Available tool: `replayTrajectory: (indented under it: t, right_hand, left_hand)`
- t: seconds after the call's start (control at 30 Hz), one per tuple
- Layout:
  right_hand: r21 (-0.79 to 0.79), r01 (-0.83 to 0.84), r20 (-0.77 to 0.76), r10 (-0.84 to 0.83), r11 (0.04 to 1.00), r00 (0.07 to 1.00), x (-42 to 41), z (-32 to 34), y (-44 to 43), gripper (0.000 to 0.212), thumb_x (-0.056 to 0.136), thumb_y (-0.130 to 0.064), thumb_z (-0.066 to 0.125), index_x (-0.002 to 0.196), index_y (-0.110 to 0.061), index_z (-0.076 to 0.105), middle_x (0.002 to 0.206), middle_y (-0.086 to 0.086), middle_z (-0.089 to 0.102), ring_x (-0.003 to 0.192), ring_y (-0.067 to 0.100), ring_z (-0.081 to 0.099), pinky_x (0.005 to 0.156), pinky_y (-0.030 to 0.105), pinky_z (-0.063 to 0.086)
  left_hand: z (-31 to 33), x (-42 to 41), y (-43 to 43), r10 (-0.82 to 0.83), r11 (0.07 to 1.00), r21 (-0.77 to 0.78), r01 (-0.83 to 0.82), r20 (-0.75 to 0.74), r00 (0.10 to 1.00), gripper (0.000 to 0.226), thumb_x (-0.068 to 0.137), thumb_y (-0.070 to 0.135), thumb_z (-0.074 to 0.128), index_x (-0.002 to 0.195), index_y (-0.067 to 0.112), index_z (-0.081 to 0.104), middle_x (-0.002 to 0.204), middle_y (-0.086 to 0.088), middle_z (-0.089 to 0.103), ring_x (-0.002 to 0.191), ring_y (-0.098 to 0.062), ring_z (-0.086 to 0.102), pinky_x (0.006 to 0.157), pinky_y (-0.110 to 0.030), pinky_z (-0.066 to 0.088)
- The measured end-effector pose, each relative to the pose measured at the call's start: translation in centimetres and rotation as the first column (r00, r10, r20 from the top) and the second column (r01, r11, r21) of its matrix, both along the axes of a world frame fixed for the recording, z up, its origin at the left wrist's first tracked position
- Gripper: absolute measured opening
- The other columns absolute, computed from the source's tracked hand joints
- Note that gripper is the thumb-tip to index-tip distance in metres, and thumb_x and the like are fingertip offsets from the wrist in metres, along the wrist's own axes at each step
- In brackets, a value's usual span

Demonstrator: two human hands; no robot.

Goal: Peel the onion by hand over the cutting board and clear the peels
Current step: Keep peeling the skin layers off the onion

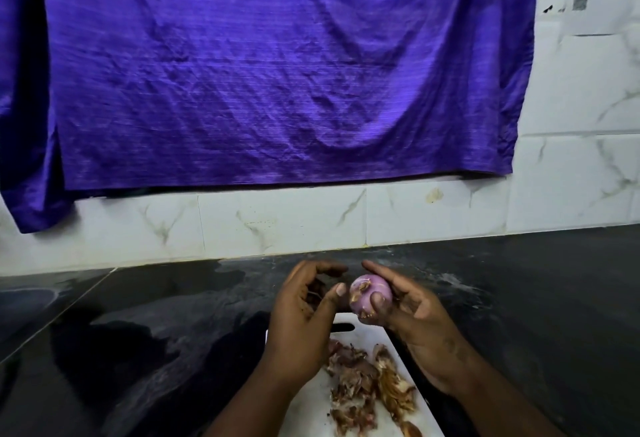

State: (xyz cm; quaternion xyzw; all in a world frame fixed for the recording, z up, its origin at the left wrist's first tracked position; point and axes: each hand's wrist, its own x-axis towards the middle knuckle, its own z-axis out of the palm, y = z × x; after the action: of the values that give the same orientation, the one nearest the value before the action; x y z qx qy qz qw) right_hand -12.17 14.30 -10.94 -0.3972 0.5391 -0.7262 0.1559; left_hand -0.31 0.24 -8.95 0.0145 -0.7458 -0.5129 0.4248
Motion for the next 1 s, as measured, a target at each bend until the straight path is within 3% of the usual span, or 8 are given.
replayTrajectory:
  t: [0.13, 0.2, 0.3, 0.43, 0.6, 0.73, 0.9, 1.0]
  right_hand:
    - [-0.126, -0.069, 0.248, 0.099, 0.99, 0.964, 0.4, 0.2, -0.2, 0.04, 0.088, -0.03, 0.071, 0.123, -0.012, 0.063, 0.113, 0.021, 0.072, 0.082, 0.028, 0.07, 0.065, 0.033, 0.058]
    - [-0.171, -0.091, 0.286, 0.138, 0.981, 0.948, 0.4, 0.3, -0.1, 0.036, 0.094, -0.025, 0.055, 0.122, -0.004, 0.061, 0.111, 0.023, 0.071, 0.077, 0.028, 0.069, 0.062, 0.033, 0.058]
    - [-0.145, -0.104, 0.26, 0.14, 0.984, 0.955, 0.4, 0.3, 0.1, 0.041, 0.1, -0.029, 0.042, 0.124, -0.005, 0.066, 0.112, 0.024, 0.072, 0.074, 0.029, 0.068, 0.061, 0.032, 0.057]
    - [-0.082, -0.09, 0.244, 0.108, 0.992, 0.964, 0.4, 0.2, 0.1, 0.05, 0.1, -0.041, 0.039, 0.119, -0.009, 0.072, 0.101, 0.022, 0.072, 0.065, 0.028, 0.061, 0.051, 0.031, 0.051]
    - [-0.011, -0.051, 0.343, 0.052, 0.999, 0.938, 0.8, 0.5, 0.2, 0.052, 0.099, -0.048, 0.041, 0.111, -0.006, 0.069, 0.071, 0.015, 0.065, 0.045, 0.019, 0.053, 0.036, 0.025, 0.038]
    - [0.085, -0.048, 0.366, 0.014, 0.995, 0.93, 0.6, 1.3, 0.0, 0.061, 0.1, -0.056, 0.04, 0.102, -0.002, 0.069, 0.069, 0.019, 0.058, 0.037, 0.014, 0.046, 0.03, 0.02, 0.032]
    - [0.17, -0.092, 0.276, 0.043, 0.981, 0.96, 0.6, 1.9, -1.1, 0.075, 0.098, -0.066, 0.032, 0.106, 0.0, 0.067, 0.06, 0.013, 0.054, 0.033, 0.011, 0.04, 0.032, 0.019, 0.026]
    - [0.182, -0.09, 0.185, 0.055, 0.979, 0.981, 0.6, 2.0, -1.6, 0.072, 0.098, -0.065, 0.029, 0.098, -0.006, 0.07, 0.059, 0.011, 0.054, 0.035, 0.012, 0.037, 0.035, 0.02, 0.022]
  left_hand:
    - [0.2, 0.2, 0.1, -0.125, 0.992, -0.02, 0.126, 0.018, 0.992, 0.017, 0.098, 0.006, 0.068, 0.11, 0.017, 0.076, 0.113, 0.007, 0.065, 0.098, -0.007, 0.071, 0.071, -0.017, 0.059]
    - [0.1, 0.2, 0.1, -0.136, 0.989, -0.051, 0.138, 0.039, 0.99, 0.018, 0.097, 0.004, 0.069, 0.108, 0.016, 0.078, 0.112, 0.006, 0.064, 0.098, -0.008, 0.07, 0.072, -0.017, 0.059]
    - [0.0, 0.1, 0.0, -0.115, 0.987, -0.107, 0.121, 0.062, 0.991, 0.022, 0.096, 0.001, 0.07, 0.106, 0.018, 0.079, 0.113, 0.003, 0.064, 0.094, -0.01, 0.068, 0.072, -0.012, 0.055]
    - [-0.2, 0.0, -0.2, -0.114, 0.979, -0.159, 0.124, 0.068, 0.991, 0.02, 0.097, 0.002, 0.069, 0.107, 0.017, 0.078, 0.112, 0.009, 0.064, 0.095, -0.014, 0.067, 0.072, -0.012, 0.055]
    - [-0.6, -0.1, -0.5, -0.192, 0.949, -0.234, 0.21, 0.098, 0.976, 0.019, 0.096, 0.015, 0.074, 0.113, 0.023, 0.076, 0.118, 0.012, 0.063, 0.104, -0.021, 0.068, 0.084, -0.043, 0.063]
    - [-0.3, 0.1, -0.7, -0.116, 0.921, -0.367, 0.129, 0.058, 0.992, 0.032, 0.084, 0.026, 0.086, 0.114, 0.024, 0.074, 0.116, 0.012, 0.065, 0.109, -0.016, 0.066, 0.083, -0.023, 0.055]
    - [-0.3, 0.2, -0.9, -0.054, 0.903, -0.425, 0.067, 0.042, 0.998, 0.03, 0.087, 0.034, 0.083, 0.111, 0.022, 0.068, 0.114, 0.014, 0.061, 0.105, -0.016, 0.064, 0.083, -0.033, 0.058]
    - [-0.2, 0.3, -1.1, -0.031, 0.88, -0.47, 0.067, 0.083, 0.996, 0.027, 0.091, 0.038, 0.079, 0.109, 0.025, 0.064, 0.114, 0.016, 0.055, 0.107, -0.011, 0.06, 0.085, -0.027, 0.057]
